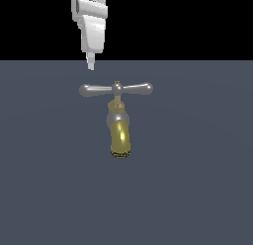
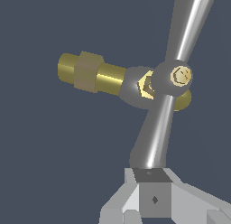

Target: Turn on the faucet by rotating a designated handle.

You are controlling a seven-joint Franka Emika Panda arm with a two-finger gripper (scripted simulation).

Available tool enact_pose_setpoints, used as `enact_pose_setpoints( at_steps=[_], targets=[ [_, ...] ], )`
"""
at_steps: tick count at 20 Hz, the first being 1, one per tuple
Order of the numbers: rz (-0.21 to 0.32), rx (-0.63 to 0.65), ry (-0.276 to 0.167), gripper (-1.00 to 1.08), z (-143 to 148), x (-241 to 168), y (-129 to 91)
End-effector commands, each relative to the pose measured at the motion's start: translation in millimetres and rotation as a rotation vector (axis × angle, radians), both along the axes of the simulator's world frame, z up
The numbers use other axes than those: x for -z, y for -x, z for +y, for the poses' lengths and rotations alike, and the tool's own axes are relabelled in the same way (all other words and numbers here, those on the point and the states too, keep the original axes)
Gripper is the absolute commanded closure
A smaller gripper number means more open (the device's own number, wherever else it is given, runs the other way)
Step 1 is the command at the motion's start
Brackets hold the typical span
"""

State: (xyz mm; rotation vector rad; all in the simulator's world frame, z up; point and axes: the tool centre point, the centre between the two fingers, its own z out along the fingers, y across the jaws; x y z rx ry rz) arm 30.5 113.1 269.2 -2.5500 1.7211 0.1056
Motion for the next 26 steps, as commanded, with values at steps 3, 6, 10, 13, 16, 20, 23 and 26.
enact_pose_setpoints(
  at_steps=[3, 6, 10, 13, 16, 20, 23, 26],
  targets=[
    [0.001, 0.095, 0.036, 1.08, 12, 30, -13],
    [-0.001, 0.143, 0.056, 1.08, 18, 45, -19],
    [-0.006, 0.189, 0.076, 1.08, 23, 60, -24],
    [-0.009, 0.211, 0.086, 1.08, 26, 68, -27],
    [-0.011, 0.223, 0.092, 1.08, 28, 71, -28],
    [-0.011, 0.225, 0.093, 1.08, 28, 72, -28],
    [-0.011, 0.224, 0.093, 1.08, 28, 72, -25],
    [-0.011, 0.224, 0.093, 1.08, 28, 72, -17]
  ],
)
